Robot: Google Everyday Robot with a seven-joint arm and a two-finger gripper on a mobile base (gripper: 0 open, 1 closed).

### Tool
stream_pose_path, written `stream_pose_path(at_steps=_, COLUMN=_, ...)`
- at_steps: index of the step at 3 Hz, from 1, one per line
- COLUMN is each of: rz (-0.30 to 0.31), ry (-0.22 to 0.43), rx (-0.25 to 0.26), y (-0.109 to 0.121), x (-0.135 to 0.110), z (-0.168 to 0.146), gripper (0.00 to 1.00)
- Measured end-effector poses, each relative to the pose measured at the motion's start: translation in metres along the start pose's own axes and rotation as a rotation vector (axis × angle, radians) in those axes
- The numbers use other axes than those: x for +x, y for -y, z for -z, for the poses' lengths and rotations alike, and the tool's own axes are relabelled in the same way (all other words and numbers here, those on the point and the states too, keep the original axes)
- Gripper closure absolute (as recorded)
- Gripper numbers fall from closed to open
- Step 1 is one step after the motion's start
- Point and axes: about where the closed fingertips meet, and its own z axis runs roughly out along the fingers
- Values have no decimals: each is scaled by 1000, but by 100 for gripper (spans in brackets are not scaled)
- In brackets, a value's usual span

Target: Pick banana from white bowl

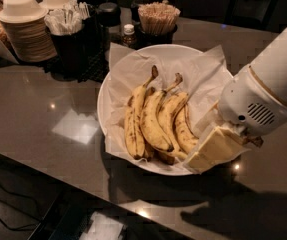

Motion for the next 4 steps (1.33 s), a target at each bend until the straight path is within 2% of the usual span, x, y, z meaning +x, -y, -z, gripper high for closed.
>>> stream_pose_path(at_steps=1, rz=-9, ry=-1, rx=34, y=4, x=-3, z=0, gripper=65)
stream_pose_path(at_steps=2, rz=-38, ry=-14, rx=83, y=14, x=-4, z=-3, gripper=84)
stream_pose_path(at_steps=3, rz=-69, ry=-34, rx=114, y=22, x=-2, z=-6, gripper=68)
stream_pose_path(at_steps=4, rz=-70, ry=-35, rx=116, y=22, x=-2, z=-5, gripper=45)
